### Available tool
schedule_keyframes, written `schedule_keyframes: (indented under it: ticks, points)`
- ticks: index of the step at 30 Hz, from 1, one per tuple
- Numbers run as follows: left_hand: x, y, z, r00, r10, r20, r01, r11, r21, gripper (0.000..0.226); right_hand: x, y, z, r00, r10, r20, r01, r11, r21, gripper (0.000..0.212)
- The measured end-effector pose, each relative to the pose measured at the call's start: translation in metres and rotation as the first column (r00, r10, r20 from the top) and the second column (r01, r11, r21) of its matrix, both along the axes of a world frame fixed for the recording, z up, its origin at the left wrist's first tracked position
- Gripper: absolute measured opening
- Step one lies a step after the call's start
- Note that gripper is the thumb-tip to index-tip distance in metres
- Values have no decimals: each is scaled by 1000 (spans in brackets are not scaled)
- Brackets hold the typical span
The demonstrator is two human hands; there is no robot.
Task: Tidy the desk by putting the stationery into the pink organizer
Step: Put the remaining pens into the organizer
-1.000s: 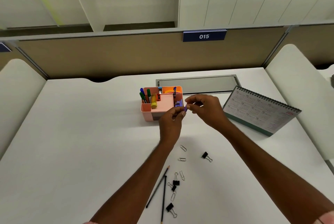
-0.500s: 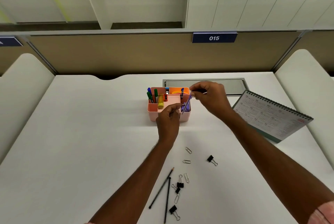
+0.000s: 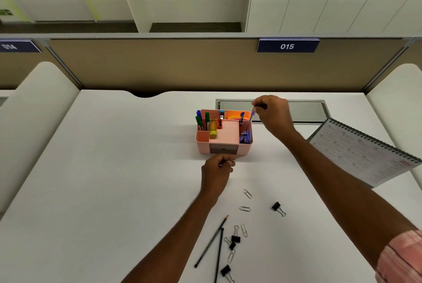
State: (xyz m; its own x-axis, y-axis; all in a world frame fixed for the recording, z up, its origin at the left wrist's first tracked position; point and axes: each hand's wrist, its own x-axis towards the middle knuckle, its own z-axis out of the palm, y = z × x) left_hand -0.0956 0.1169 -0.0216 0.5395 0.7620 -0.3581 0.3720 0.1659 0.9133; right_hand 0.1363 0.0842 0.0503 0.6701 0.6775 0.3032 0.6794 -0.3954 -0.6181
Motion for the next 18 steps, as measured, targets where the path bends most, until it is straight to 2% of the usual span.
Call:
schedule_keyframes:
  ticks: [8, 18]
  points:
    - [-2, 3, -8, 997, -55, -47, 55, 998, -17, 19, 3, 13, -36, 996, -20, -89, 12, 995, -97, 11]
    - [2, 4, -11, 994, -72, -81, 69, 997, -37, 20, 5, 24, -44, 995, -28, -93, 13, 988, -153, 16]
